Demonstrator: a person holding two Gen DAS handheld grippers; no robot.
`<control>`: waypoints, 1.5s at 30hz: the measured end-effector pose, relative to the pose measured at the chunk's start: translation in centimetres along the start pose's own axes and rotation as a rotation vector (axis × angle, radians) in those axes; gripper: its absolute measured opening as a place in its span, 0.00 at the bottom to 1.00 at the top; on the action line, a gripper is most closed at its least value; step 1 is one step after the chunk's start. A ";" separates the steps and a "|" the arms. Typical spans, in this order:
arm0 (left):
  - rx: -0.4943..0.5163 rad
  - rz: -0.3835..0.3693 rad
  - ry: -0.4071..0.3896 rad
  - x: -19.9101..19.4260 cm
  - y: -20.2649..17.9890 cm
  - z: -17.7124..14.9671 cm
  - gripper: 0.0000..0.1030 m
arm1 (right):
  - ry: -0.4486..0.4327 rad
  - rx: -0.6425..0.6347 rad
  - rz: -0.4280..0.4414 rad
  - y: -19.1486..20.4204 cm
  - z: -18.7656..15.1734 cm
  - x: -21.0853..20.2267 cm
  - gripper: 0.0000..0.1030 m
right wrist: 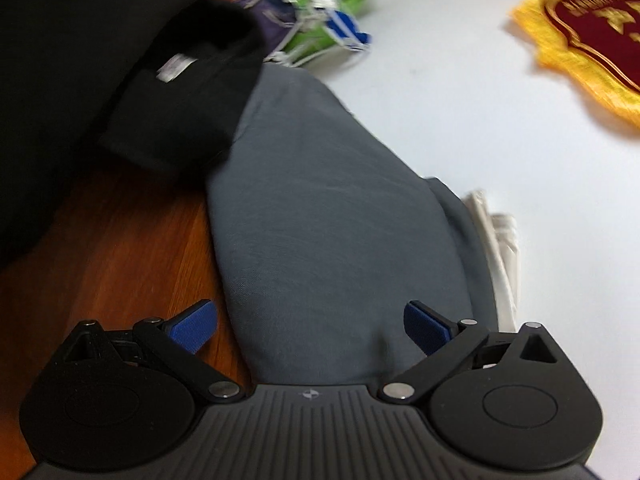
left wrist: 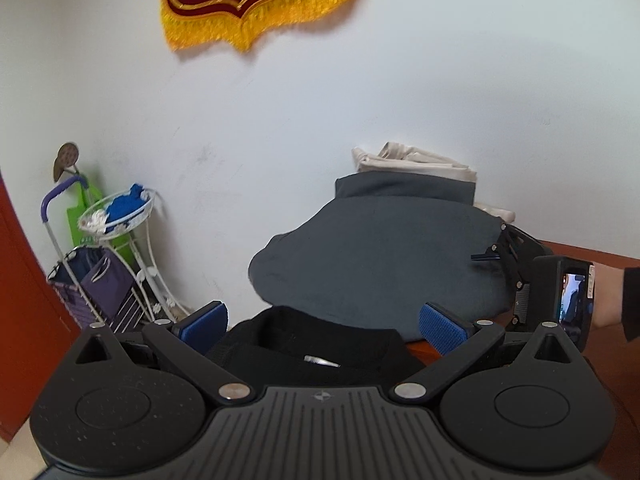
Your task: Fold clothes
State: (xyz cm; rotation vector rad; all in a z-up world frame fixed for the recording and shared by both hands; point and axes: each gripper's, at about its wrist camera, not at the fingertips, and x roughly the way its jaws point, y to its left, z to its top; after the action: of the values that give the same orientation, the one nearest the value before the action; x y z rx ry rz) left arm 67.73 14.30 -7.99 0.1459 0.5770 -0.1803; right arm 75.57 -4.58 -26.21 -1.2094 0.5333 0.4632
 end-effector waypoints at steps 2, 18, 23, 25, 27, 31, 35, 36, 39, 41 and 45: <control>-0.009 0.007 0.009 0.1 0.1 -0.2 1.00 | -0.002 -0.007 0.008 0.0 0.2 0.4 0.87; 0.016 0.005 0.008 0.2 0.3 0.0 1.00 | -0.142 0.379 0.059 -5.6 1.7 -3.5 0.19; 0.069 -0.001 0.020 1.1 0.0 0.3 1.00 | -0.235 0.580 0.002 -10.7 1.8 -7.6 0.18; 0.102 -0.002 0.011 1.6 -0.3 0.3 1.00 | -0.280 0.652 -0.022 -13.0 1.8 -9.4 0.18; 0.152 0.006 -0.005 2.2 -0.8 0.3 1.00 | -0.316 0.705 -0.037 -14.9 1.6 -10.7 0.17; 0.220 0.000 -0.034 3.2 -1.8 0.5 1.00 | -0.385 0.794 -0.071 -18.2 1.1 -13.4 0.17; 0.252 -0.021 -0.061 3.8 -2.9 0.9 1.00 | -0.463 0.893 -0.119 -21.7 0.1 -17.8 0.16; 0.262 -0.028 -0.074 3.9 -3.3 1.0 1.00 | -0.474 0.901 -0.126 -22.1 -0.1 -18.5 0.16; 0.299 -0.047 -0.116 4.1 -4.6 1.5 1.00 | -0.507 0.917 -0.160 -22.8 -0.6 -21.5 0.16; 0.323 -0.061 -0.133 4.3 -5.4 1.8 1.00 | -0.523 0.909 -0.178 -22.7 -0.5 -23.4 0.16; 0.365 -0.080 -0.153 4.7 -7.0 2.2 1.00 | -0.550 0.887 -0.219 -22.7 -0.4 -27.1 0.16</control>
State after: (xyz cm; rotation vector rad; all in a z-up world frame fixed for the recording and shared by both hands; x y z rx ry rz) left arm 71.35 6.47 -9.36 0.4597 0.3932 -0.3714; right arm 67.70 -12.97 7.24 -0.2533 0.0865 0.2942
